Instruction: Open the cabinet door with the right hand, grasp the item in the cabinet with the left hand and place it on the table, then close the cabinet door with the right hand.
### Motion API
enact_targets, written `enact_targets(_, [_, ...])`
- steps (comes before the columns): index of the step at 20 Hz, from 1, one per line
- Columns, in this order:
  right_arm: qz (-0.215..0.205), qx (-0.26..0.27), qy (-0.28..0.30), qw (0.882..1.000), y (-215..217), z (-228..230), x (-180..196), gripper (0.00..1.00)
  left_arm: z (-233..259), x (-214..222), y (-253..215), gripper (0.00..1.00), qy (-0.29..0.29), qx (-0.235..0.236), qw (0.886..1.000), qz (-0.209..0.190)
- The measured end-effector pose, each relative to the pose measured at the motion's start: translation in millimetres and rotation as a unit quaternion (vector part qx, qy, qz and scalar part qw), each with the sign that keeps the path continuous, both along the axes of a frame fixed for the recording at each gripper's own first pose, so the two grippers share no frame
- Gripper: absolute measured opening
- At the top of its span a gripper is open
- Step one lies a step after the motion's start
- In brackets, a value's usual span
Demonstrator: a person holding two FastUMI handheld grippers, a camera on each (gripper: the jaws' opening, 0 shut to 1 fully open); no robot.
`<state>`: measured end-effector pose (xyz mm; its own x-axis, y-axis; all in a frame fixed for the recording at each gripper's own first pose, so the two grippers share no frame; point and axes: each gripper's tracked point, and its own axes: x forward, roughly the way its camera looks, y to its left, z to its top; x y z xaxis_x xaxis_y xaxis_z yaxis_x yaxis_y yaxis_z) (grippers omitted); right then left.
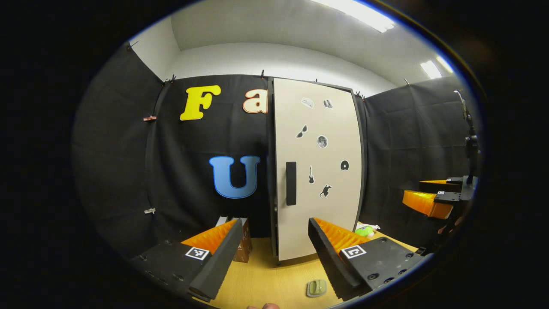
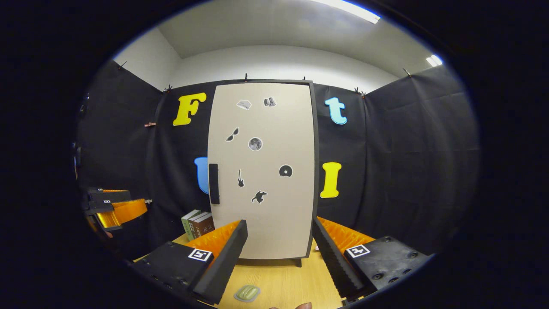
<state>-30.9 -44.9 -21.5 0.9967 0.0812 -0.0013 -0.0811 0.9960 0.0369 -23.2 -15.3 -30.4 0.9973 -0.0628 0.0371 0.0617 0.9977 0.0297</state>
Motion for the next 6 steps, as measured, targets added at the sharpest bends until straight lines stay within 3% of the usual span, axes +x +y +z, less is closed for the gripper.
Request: enact_targets(6, [-0.001, 0.000, -0.001, 1.000, -0.1, 0.4, 1.1, 0.97, 0.8, 0.7, -1.0, 0.96, -0.001, 0.001, 1.000, -0.002])
